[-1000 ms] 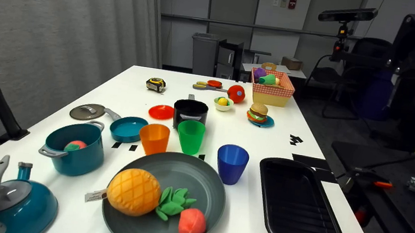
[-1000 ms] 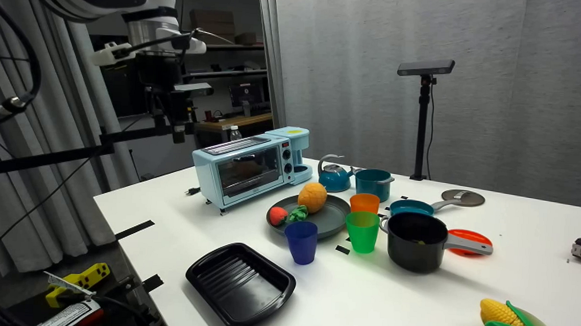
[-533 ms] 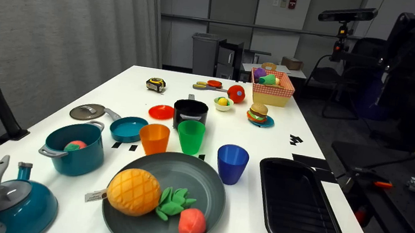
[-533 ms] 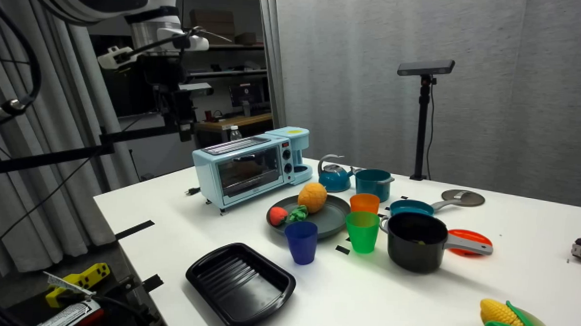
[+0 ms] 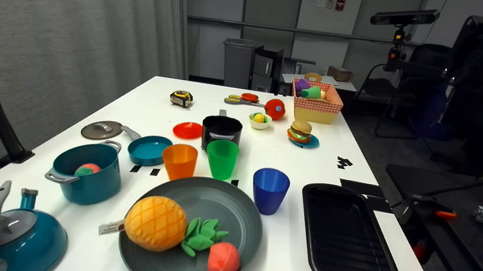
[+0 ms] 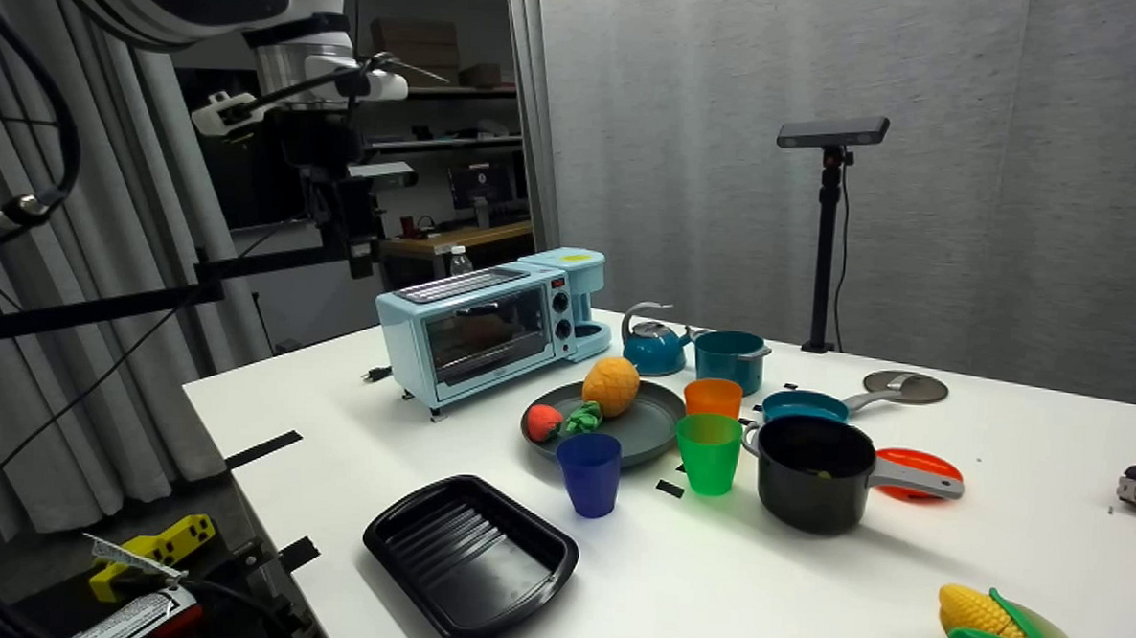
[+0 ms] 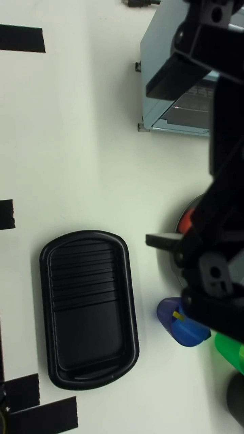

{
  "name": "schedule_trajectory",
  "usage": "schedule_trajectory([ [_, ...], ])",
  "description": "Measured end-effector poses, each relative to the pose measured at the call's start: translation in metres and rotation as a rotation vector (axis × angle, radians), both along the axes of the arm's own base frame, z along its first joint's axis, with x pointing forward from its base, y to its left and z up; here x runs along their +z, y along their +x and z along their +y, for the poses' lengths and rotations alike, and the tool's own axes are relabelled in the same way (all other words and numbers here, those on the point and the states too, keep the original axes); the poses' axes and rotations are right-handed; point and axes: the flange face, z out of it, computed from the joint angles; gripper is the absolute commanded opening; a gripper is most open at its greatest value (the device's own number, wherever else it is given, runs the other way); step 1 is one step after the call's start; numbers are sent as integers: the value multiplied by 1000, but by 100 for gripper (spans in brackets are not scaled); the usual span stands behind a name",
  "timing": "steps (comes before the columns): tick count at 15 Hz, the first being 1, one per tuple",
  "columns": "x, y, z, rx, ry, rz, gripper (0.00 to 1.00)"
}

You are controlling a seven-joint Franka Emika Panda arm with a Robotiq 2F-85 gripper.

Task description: Pour the potato fries from the pot on the counter

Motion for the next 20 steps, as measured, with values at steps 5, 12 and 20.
schedule_trajectory([
  [5, 0, 0, 0, -5, 0, 1, 100],
  [12, 0, 0, 1, -132, -3, 7, 100],
  [20, 149, 38, -100, -289, -49, -83, 100],
])
